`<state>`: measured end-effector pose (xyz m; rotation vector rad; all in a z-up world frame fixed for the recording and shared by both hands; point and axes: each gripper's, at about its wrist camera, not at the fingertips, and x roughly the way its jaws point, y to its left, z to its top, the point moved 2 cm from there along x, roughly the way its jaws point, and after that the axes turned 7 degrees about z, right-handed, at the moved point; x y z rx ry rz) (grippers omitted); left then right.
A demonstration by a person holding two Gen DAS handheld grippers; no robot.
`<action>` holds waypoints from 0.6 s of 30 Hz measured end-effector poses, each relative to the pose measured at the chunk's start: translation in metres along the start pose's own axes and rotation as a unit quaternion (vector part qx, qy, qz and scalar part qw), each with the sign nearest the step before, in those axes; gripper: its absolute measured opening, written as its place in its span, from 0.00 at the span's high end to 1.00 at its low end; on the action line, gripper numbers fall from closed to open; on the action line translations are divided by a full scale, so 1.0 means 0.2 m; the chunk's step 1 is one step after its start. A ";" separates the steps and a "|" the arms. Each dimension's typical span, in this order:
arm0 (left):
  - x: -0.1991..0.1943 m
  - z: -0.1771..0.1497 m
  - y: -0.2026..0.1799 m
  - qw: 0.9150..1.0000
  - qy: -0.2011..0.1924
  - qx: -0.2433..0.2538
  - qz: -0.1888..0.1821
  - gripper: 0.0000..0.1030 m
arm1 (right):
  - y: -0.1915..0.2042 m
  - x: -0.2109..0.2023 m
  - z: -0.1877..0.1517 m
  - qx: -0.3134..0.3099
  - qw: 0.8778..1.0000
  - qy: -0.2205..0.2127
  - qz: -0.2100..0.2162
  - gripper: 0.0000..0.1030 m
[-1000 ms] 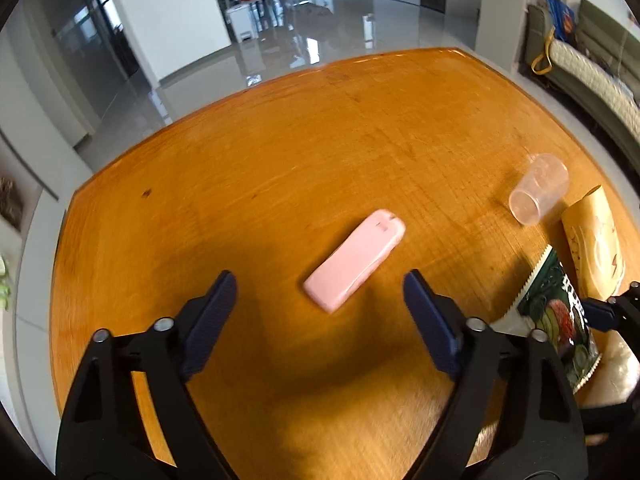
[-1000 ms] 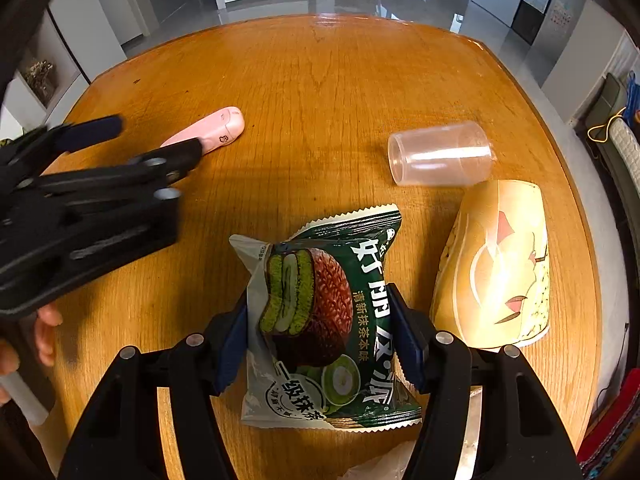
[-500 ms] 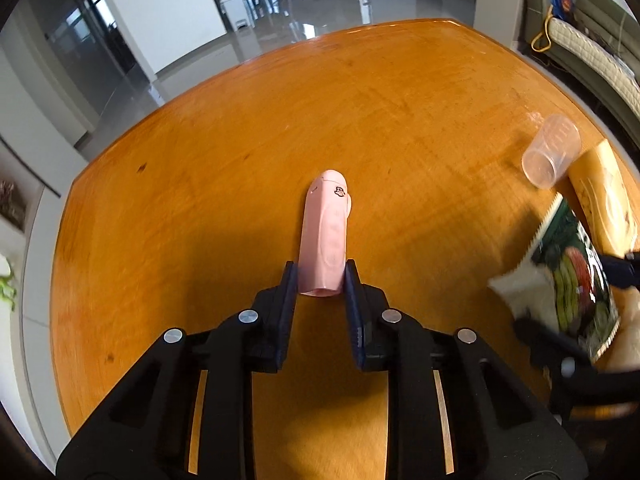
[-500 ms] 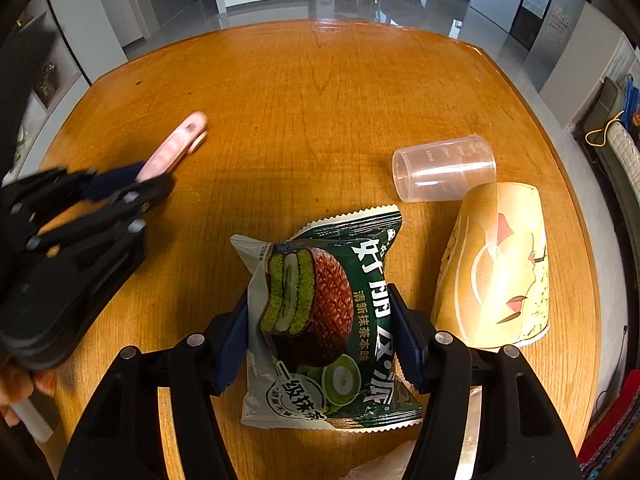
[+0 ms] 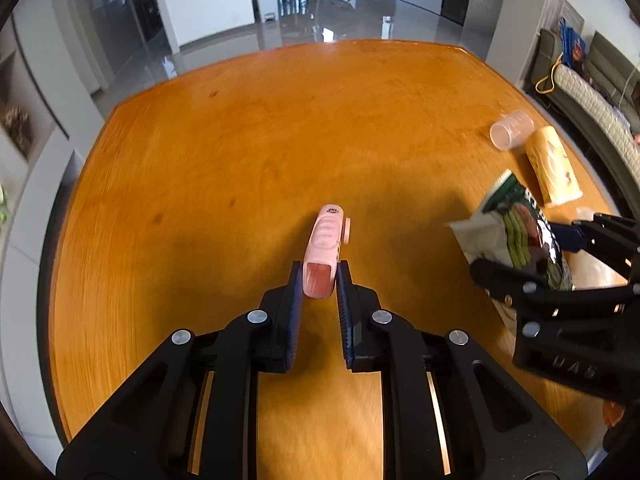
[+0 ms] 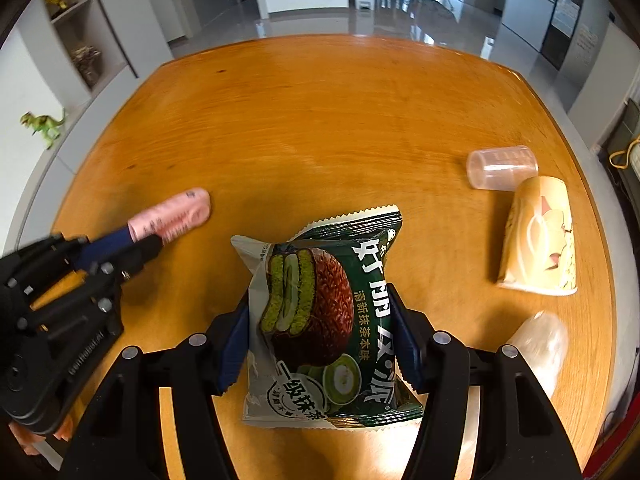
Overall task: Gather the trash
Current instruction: 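Carry snack packet and pink case to the black trash bag and open both tools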
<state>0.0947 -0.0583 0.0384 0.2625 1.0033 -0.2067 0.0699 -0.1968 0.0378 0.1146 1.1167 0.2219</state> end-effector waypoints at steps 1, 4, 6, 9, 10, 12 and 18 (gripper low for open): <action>-0.02 -0.05 0.03 1.000 0.009 -0.016 -0.013 0.85 | 0.02 -0.01 -0.02 -0.003 1.000 -0.001 0.003 0.39; -0.08 -0.15 0.11 0.998 0.011 -0.054 -0.038 0.85 | 0.09 -0.06 -0.08 -0.014 1.000 -0.004 0.011 0.39; -0.14 -0.21 0.16 0.995 0.004 -0.078 -0.060 0.85 | 0.14 -0.08 -0.11 -0.020 1.000 -0.004 0.016 0.39; -0.21 -0.26 0.22 0.992 -0.005 -0.098 -0.076 0.85 | 0.20 -0.12 -0.16 -0.030 0.999 -0.008 0.022 0.39; -0.25 -0.29 0.24 0.992 -0.010 -0.105 -0.075 0.85 | 0.21 -0.13 -0.18 -0.032 0.999 -0.008 0.024 0.39; -0.28 -0.33 0.27 0.991 -0.014 -0.112 -0.071 0.85 | 0.24 -0.15 -0.21 -0.038 0.999 -0.010 0.029 0.40; -0.52 -0.56 0.28 0.992 -0.071 -0.101 -0.029 0.85 | 0.35 -0.21 -0.30 -0.061 0.997 -0.016 0.044 0.40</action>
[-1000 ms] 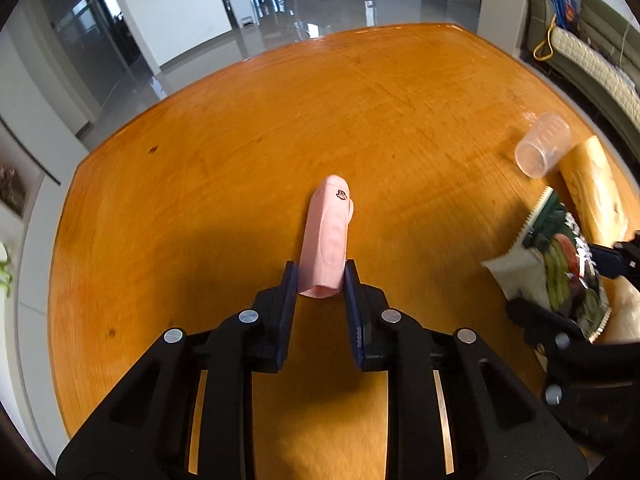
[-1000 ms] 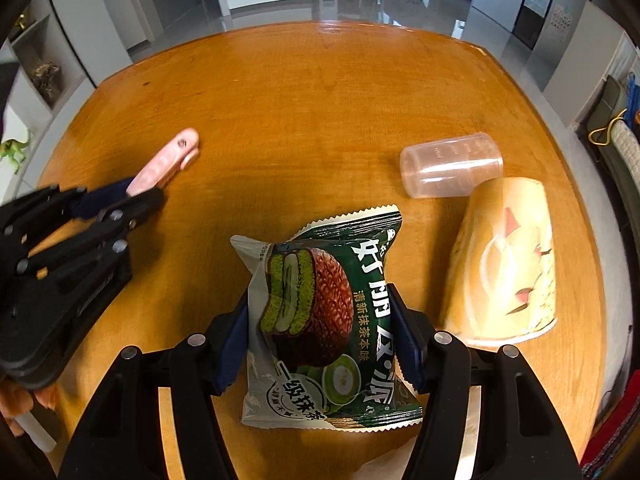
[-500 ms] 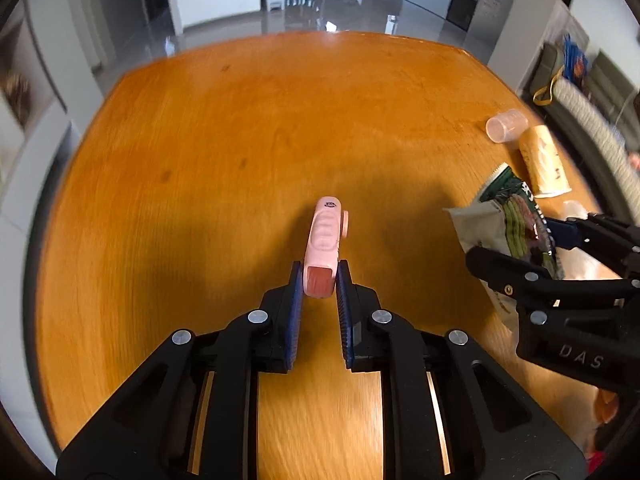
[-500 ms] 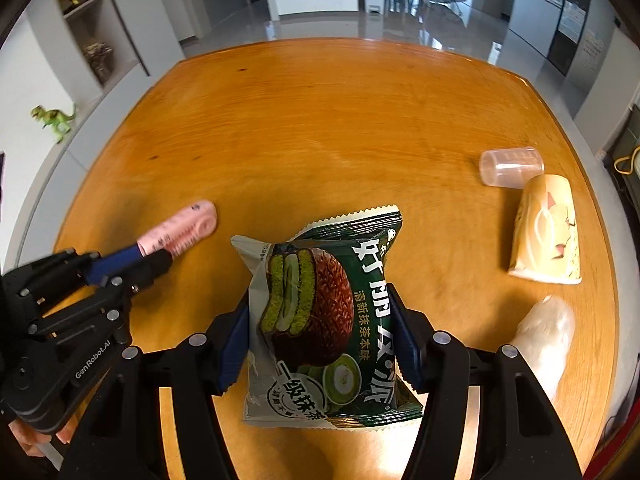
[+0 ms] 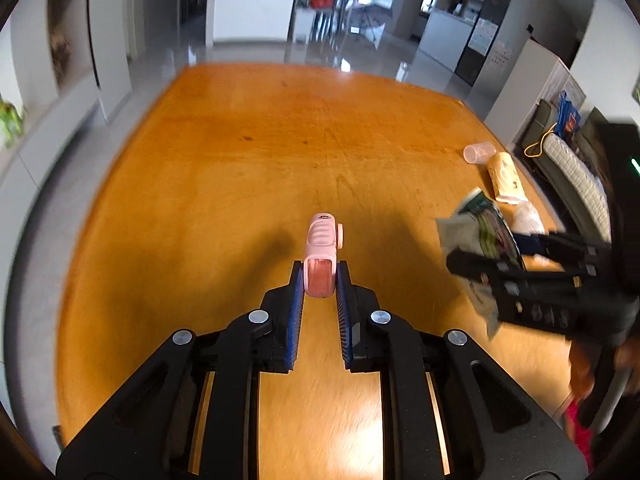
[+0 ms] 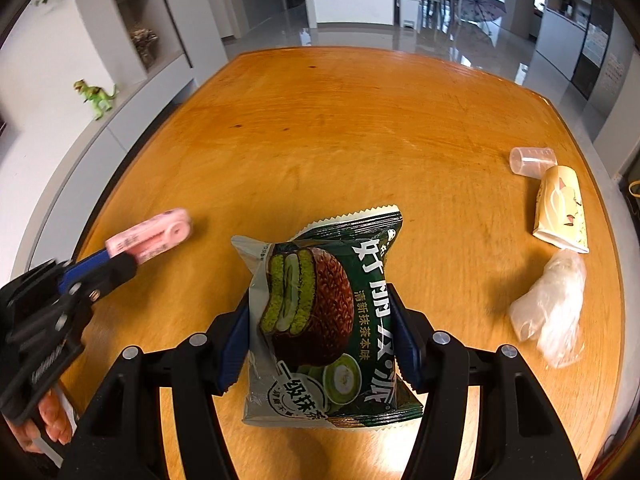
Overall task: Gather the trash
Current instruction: 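Carry snack packet and pink case to the black trash bag and open both tools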
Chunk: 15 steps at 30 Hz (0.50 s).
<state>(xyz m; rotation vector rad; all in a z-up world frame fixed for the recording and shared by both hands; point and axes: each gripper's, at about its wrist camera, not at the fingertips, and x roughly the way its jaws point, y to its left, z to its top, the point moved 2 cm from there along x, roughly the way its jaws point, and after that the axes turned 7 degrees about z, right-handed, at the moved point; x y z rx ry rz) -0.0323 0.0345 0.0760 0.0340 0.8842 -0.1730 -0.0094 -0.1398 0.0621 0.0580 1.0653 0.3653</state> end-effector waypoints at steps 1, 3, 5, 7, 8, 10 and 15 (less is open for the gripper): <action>-0.04 -0.04 0.00 1.000 -0.010 0.003 0.006 0.85 | 0.03 0.00 -0.01 -0.004 1.000 0.000 0.003 0.40; -0.11 -0.10 0.03 1.000 -0.020 0.002 0.011 0.85 | 0.12 0.01 -0.04 -0.019 1.000 0.001 0.013 0.40; -0.17 -0.18 0.07 1.000 -0.024 -0.006 0.018 0.85 | 0.21 0.01 -0.06 -0.034 0.999 0.003 0.024 0.40; -0.23 -0.25 0.13 0.999 -0.026 -0.016 0.030 0.85 | 0.31 0.02 -0.08 -0.051 0.998 0.005 0.034 0.40; -0.25 -0.28 0.16 0.999 -0.027 -0.023 0.036 0.85 | 0.38 0.03 -0.10 -0.062 0.997 0.007 0.040 0.40; -0.31 -0.35 0.24 0.997 -0.032 -0.044 0.051 0.85 | 0.48 0.04 -0.12 -0.080 0.995 0.010 0.051 0.40; -0.47 -0.54 0.44 0.991 -0.041 -0.085 0.094 0.85 | 0.82 0.06 -0.19 -0.137 0.987 0.020 0.086 0.40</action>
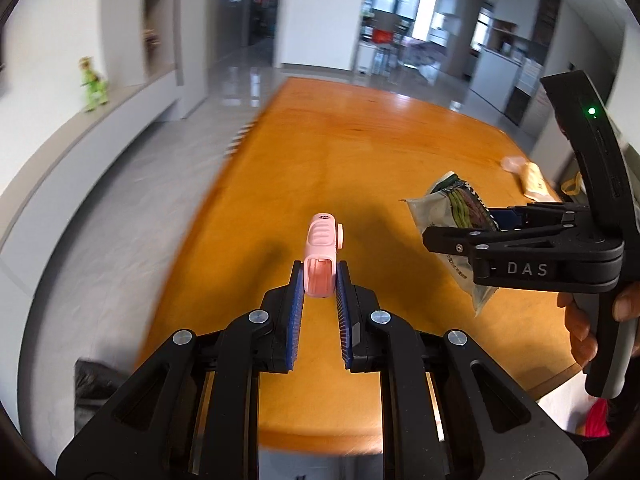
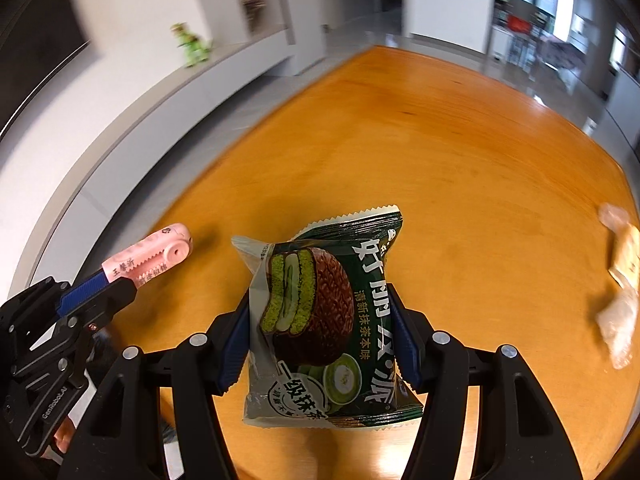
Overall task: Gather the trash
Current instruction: 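Carry snack packet and pink case to the black trash bag and open both tools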
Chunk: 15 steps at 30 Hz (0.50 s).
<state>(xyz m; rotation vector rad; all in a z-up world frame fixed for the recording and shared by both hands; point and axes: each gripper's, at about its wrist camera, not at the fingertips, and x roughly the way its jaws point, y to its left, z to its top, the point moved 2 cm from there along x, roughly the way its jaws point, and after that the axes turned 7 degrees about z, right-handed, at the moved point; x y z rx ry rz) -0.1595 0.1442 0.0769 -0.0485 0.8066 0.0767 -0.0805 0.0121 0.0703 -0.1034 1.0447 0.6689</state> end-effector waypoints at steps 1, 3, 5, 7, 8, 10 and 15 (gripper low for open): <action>-0.03 -0.03 0.04 1.000 0.000 -0.007 0.009 0.85 | 0.07 0.02 0.00 -0.012 1.000 0.003 0.008 0.40; -0.08 -0.08 0.13 0.999 -0.002 -0.024 0.025 0.85 | 0.19 0.04 0.00 -0.033 0.999 0.008 0.020 0.40; -0.14 -0.16 0.24 0.998 -0.004 -0.046 0.043 0.85 | 0.34 0.08 -0.01 -0.059 0.997 0.017 0.038 0.40; -0.20 -0.24 0.34 0.996 -0.002 -0.069 0.065 0.85 | 0.50 0.12 -0.04 -0.088 0.994 0.026 0.056 0.40; -0.23 -0.28 0.39 0.994 0.001 -0.080 0.076 0.85 | 0.58 0.14 -0.05 -0.102 0.992 0.031 0.065 0.40; -0.29 -0.38 0.50 0.989 0.005 -0.107 0.101 0.85 | 0.72 0.19 -0.08 -0.128 0.988 0.042 0.081 0.40; -0.44 -0.62 0.72 0.974 0.014 -0.167 0.151 0.85 | 1.04 0.29 -0.16 -0.183 0.972 0.072 0.128 0.40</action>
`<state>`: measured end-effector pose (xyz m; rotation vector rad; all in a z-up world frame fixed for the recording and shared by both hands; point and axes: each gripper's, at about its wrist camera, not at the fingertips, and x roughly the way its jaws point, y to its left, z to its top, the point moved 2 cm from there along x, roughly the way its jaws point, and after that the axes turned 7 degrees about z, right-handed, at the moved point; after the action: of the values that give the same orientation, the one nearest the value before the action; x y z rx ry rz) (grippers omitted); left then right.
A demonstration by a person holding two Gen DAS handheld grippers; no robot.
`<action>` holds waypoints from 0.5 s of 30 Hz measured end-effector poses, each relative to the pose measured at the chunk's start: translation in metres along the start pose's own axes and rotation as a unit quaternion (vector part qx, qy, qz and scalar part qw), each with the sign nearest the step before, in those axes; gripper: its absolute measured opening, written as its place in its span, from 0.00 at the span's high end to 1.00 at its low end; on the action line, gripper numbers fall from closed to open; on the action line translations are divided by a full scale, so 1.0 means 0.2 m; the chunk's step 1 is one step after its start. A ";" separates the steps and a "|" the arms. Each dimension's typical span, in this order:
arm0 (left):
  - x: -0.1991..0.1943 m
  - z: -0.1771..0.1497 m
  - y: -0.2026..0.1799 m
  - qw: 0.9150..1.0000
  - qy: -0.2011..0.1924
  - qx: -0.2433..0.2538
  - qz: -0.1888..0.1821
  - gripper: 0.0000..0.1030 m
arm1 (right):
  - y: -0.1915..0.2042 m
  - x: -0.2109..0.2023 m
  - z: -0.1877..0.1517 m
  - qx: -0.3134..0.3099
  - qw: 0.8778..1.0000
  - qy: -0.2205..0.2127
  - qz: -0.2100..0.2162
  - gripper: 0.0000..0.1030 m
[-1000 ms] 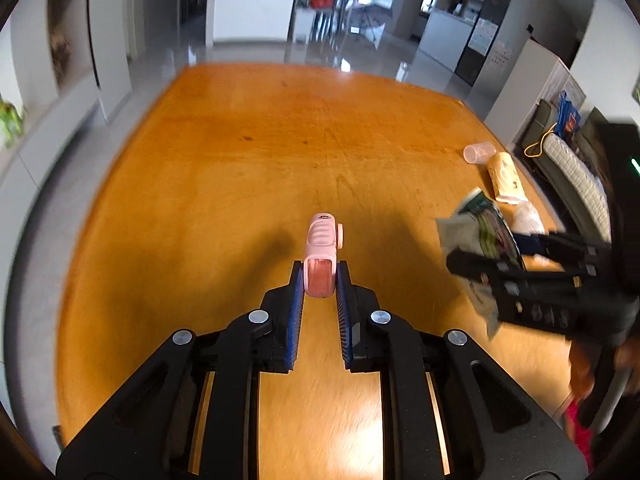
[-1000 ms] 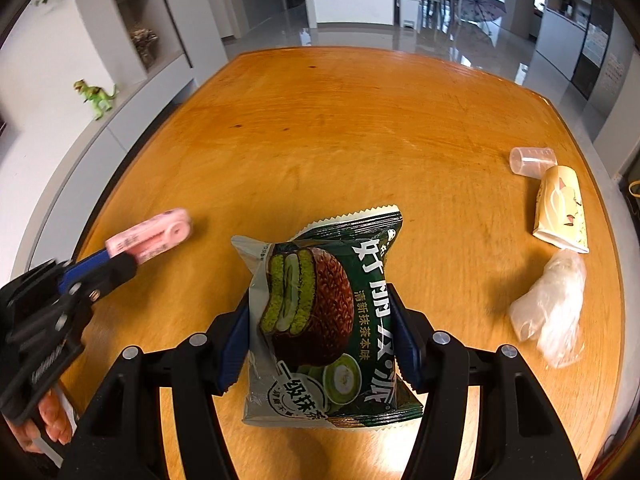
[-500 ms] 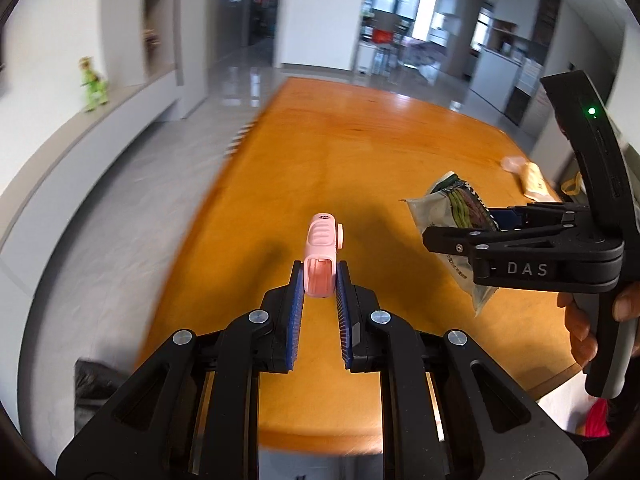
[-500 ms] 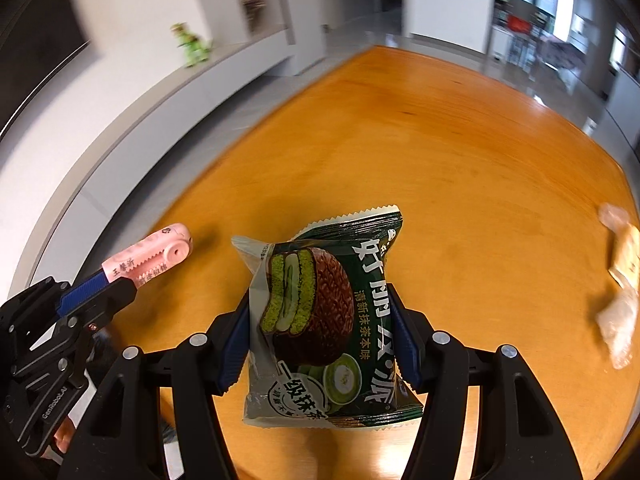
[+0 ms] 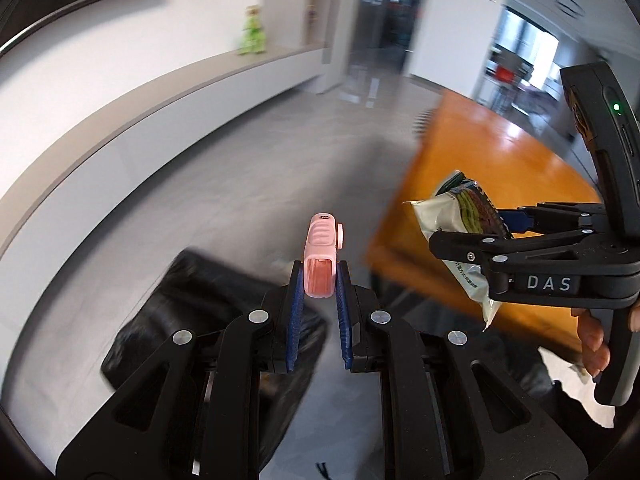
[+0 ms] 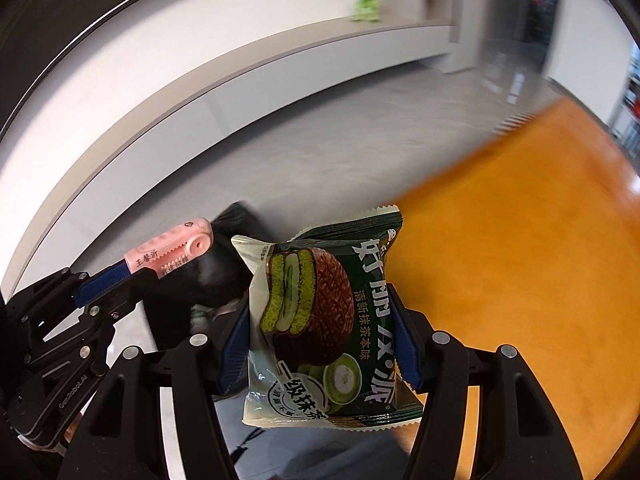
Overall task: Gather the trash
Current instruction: 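Carry snack packet and pink case to the black trash bag and open both tools, then swing both tools back over the table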
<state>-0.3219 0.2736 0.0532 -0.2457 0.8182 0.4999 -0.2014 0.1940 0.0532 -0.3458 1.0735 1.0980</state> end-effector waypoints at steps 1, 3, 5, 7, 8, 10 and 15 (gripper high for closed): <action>-0.01 -0.04 0.08 1.000 0.002 -0.019 0.014 0.85 | 0.06 0.05 0.02 -0.012 1.000 0.007 0.011 0.40; -0.03 -0.10 0.22 0.998 0.007 -0.048 0.034 0.85 | 0.16 0.12 0.03 -0.029 0.999 0.019 0.029 0.40; -0.03 -0.14 0.34 0.996 0.014 -0.073 0.051 0.85 | 0.26 0.22 0.06 -0.048 0.996 0.035 0.061 0.40; -0.03 -0.18 0.44 0.992 0.019 -0.098 0.072 0.85 | 0.34 0.30 0.10 -0.064 0.992 0.057 0.088 0.38; -0.03 -0.19 0.48 0.990 0.023 -0.108 0.083 0.85 | 0.36 0.33 0.11 -0.068 0.992 0.061 0.083 0.35; -0.04 -0.20 0.55 0.985 0.027 -0.130 0.113 0.51 | 0.43 0.36 0.15 -0.076 0.995 0.038 0.057 0.25; -0.10 -0.22 0.66 0.972 -0.002 -0.162 0.169 0.06 | 0.49 0.29 0.17 -0.106 0.994 0.009 0.035 0.20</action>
<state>-0.4291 0.3638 0.0360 -0.4097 0.7753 0.9576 -0.2637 0.2947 0.0457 -0.4902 0.9927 1.2791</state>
